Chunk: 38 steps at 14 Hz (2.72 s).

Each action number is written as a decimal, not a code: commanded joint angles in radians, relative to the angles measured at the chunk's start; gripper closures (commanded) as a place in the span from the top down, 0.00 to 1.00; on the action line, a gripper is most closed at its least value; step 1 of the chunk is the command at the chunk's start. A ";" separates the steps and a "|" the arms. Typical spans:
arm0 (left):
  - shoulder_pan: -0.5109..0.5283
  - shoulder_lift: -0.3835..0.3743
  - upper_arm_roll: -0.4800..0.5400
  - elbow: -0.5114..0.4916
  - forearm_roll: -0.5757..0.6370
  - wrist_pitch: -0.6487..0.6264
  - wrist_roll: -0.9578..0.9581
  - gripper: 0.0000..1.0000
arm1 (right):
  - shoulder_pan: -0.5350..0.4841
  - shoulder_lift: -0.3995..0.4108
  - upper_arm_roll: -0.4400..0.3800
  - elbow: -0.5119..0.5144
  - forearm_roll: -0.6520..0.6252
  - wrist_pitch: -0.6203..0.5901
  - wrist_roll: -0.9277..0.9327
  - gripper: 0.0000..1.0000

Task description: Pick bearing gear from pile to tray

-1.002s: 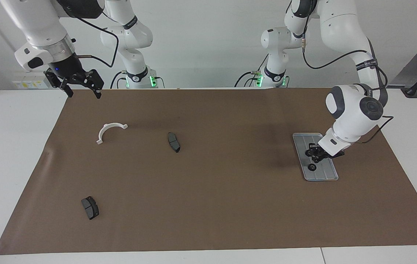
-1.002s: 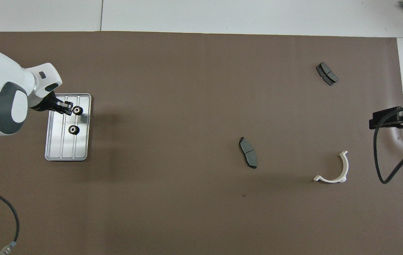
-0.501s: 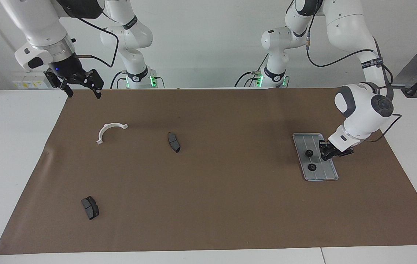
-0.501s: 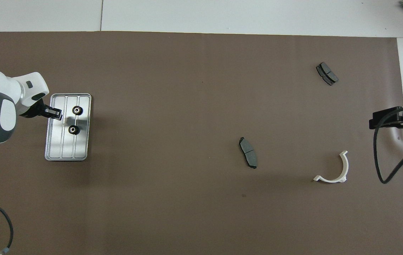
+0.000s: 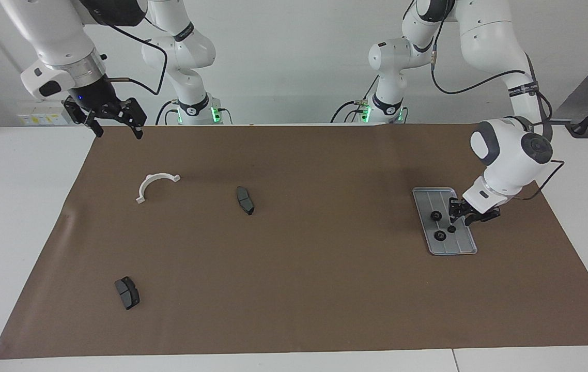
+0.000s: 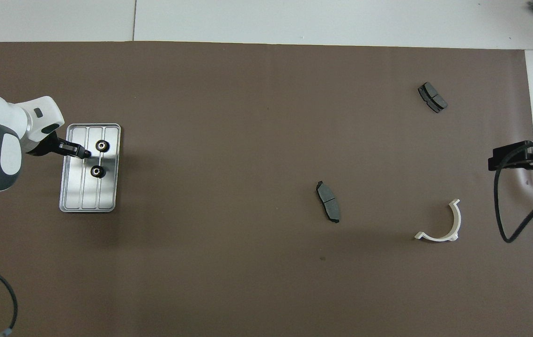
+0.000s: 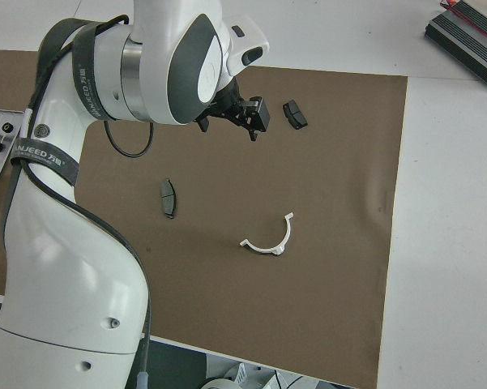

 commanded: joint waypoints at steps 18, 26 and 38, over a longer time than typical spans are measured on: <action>-0.130 -0.238 -0.015 0.329 -0.043 -0.649 -0.211 0.71 | -0.007 -0.017 0.001 -0.016 0.020 0.003 -0.015 1.00; -0.127 -0.294 -0.008 0.263 -0.042 -0.548 -0.242 1.00 | -0.005 -0.017 0.001 -0.016 0.020 0.003 -0.015 1.00; -0.129 -0.289 -0.005 0.267 -0.037 -0.476 -0.198 1.00 | -0.005 -0.017 0.001 -0.016 0.020 0.003 -0.015 1.00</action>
